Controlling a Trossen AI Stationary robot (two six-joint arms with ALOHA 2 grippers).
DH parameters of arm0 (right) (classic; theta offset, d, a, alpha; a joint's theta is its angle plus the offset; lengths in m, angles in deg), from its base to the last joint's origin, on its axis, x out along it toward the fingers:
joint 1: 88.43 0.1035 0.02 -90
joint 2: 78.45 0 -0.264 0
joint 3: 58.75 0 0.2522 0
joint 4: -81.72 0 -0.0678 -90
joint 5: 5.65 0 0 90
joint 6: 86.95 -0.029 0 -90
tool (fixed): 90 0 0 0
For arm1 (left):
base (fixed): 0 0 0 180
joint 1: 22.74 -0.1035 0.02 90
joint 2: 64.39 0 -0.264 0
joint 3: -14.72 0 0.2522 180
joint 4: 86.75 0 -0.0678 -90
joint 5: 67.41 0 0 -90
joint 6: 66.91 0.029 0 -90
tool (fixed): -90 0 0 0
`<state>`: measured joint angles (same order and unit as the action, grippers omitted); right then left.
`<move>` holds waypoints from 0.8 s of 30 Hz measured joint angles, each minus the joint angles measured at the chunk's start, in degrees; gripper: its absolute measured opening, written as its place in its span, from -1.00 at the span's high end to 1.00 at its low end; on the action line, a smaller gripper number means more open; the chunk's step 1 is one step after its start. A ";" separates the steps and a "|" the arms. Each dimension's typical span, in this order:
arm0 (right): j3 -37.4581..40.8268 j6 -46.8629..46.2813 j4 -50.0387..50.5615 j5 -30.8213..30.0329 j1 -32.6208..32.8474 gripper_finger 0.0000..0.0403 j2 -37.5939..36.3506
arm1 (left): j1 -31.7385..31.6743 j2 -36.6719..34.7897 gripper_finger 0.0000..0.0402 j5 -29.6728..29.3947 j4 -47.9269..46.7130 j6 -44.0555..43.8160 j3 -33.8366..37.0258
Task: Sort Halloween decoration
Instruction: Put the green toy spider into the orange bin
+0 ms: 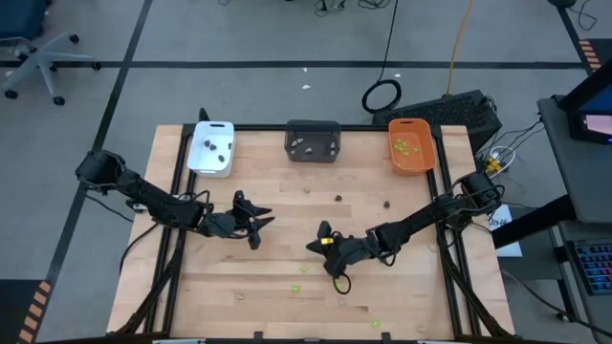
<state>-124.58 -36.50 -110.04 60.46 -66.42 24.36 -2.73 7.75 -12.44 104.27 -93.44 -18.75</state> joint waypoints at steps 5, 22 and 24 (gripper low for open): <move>-0.02 -11.64 -0.02 3.14 0.01 1.00 0.00 | 0.00 0.00 0.41 0.00 0.00 -0.02 0.00; -0.02 -46.29 0.01 4.55 -0.16 1.00 -0.02 | 0.00 0.00 0.41 0.02 -0.01 -0.07 0.00; -0.02 -46.53 0.04 4.58 -0.16 1.00 -0.02 | 0.00 0.00 0.41 0.02 -0.03 -0.07 0.00</move>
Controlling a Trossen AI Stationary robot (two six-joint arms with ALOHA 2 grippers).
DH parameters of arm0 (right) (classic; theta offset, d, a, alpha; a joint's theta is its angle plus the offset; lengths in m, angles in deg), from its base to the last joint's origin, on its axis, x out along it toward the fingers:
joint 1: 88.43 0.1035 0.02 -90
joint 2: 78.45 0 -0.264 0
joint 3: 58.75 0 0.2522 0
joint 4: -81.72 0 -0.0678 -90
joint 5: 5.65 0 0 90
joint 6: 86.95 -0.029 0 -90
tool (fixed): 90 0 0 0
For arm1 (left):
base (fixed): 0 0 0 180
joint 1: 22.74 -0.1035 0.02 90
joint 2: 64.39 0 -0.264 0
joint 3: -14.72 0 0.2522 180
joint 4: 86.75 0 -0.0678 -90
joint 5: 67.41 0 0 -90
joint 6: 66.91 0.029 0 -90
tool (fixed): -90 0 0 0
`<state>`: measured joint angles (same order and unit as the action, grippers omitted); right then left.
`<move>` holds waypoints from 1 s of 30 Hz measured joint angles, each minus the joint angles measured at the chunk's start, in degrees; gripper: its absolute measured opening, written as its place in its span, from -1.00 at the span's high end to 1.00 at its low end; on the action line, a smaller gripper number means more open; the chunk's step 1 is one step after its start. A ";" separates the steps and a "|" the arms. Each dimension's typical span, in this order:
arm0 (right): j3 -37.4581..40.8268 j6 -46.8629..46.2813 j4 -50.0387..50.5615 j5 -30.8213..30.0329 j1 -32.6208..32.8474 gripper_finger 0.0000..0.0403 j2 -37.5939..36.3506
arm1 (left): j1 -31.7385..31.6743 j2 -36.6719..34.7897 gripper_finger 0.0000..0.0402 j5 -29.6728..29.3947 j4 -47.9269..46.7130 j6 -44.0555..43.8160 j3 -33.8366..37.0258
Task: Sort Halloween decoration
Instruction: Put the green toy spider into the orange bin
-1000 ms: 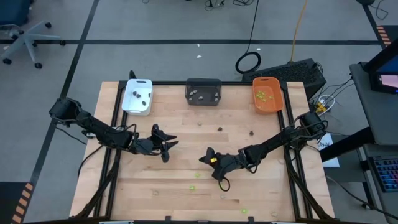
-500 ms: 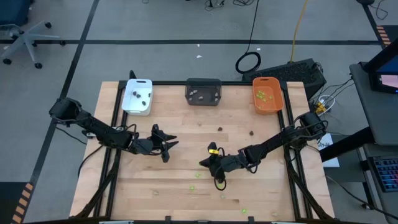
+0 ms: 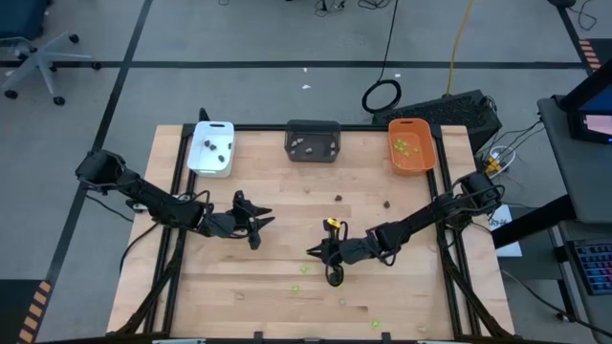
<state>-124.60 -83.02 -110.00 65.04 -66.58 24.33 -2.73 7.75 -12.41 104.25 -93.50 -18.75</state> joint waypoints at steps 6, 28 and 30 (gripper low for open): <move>0.00 -0.09 8.60 -0.01 -1.14 1.00 -4.47 | 0.00 0.00 0.41 0.42 -0.03 -0.02 0.00; 0.00 -1.13 58.59 -0.14 -40.69 1.00 -33.50 | 0.00 0.02 0.41 0.46 -0.20 -0.04 0.00; 0.00 -2.33 60.87 -0.12 -45.91 1.00 -33.62 | 0.02 0.02 0.41 0.54 -0.18 -0.05 0.00</move>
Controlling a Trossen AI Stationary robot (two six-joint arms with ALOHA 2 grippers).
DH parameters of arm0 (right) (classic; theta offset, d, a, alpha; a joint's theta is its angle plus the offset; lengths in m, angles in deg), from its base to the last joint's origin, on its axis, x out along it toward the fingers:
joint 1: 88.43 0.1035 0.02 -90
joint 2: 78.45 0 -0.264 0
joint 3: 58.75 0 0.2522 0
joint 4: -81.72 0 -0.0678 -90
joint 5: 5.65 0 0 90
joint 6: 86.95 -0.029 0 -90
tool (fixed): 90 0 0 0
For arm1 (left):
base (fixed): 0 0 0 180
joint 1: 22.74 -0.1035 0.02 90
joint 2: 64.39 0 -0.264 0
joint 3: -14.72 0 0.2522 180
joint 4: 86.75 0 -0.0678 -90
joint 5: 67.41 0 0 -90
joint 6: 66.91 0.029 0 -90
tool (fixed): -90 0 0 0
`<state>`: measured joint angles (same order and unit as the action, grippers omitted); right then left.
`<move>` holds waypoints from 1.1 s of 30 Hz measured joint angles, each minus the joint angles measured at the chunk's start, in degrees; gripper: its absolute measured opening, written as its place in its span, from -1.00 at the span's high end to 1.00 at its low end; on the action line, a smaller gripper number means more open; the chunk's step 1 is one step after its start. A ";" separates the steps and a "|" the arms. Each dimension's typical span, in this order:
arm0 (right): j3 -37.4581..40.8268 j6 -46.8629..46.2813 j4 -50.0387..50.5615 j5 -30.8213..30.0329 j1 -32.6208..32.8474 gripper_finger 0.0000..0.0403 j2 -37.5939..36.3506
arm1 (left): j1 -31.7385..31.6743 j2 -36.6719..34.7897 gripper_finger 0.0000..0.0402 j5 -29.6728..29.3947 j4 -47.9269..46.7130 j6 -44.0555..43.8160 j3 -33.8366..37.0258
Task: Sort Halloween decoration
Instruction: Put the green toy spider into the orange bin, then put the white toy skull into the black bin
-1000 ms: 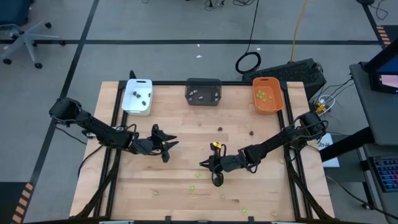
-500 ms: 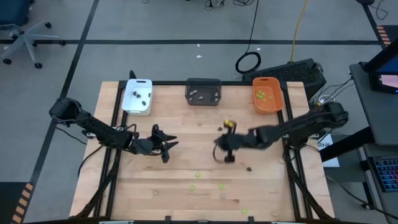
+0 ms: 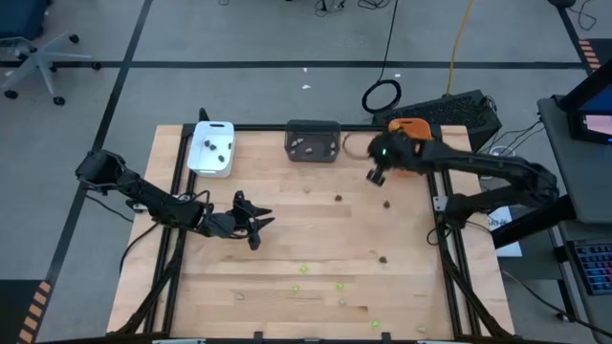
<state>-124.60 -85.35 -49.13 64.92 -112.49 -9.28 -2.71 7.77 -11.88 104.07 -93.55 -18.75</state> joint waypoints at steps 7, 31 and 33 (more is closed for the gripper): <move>0.00 -3.42 1.75 0.00 -12.92 1.00 0.27 | 0.00 0.00 0.41 0.31 0.00 -0.02 0.00; 10.75 -9.05 -0.30 -1.71 -22.59 0.47 -2.70 | 8.43 0.00 0.41 -0.30 -1.44 5.02 -2.71; 10.75 -9.26 -0.37 -1.62 -21.06 0.39 -5.64 | 11.70 0.00 0.41 -0.18 -4.33 5.74 -4.98</move>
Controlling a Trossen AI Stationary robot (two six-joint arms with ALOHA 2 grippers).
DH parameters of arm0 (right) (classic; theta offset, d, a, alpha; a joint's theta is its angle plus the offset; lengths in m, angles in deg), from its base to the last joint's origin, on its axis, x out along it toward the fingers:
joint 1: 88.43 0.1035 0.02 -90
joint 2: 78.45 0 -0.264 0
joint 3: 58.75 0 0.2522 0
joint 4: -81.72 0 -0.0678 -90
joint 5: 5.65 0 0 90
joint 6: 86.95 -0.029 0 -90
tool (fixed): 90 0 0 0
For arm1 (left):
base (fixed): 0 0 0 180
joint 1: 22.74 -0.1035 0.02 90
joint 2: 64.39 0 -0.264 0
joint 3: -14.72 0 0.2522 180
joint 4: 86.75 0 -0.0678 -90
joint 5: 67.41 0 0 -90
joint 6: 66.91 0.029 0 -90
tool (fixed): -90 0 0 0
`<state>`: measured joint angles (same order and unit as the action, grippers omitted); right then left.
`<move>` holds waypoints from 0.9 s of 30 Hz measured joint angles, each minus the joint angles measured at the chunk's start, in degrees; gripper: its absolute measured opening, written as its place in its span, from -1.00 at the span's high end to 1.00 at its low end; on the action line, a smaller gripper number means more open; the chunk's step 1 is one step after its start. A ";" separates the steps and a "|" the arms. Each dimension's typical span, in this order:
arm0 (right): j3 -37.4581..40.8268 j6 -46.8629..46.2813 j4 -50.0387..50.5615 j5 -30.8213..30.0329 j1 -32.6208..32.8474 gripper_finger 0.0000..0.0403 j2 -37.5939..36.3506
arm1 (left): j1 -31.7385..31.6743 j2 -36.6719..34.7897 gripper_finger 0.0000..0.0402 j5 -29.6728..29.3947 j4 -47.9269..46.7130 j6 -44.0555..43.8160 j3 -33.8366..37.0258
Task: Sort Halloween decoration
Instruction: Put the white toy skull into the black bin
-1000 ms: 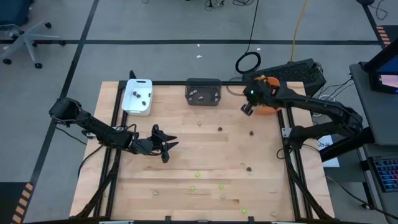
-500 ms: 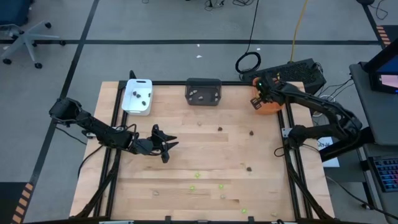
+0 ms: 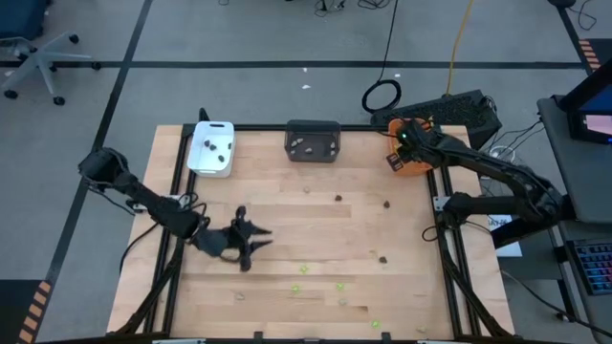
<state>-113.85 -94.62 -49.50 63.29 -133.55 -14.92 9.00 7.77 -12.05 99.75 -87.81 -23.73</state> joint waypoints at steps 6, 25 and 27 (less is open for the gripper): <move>0.00 -3.03 -0.07 0.36 7.28 0.25 -10.62 | 7.96 0.01 0.41 0.48 -15.47 -5.90 -8.86; -0.02 -9.02 -9.00 0.27 40.31 0.24 -13.95 | 21.90 18.01 -0.04 7.65 -31.91 -30.32 -22.16; -0.02 -9.05 -10.59 0.24 43.17 0.24 -13.11 | 22.92 19.84 -0.07 8.81 -35.72 -32.59 -23.83</move>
<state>-113.87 -103.66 -60.09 63.54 -90.38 -28.03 31.91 27.60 -3.25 64.03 -120.40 -47.56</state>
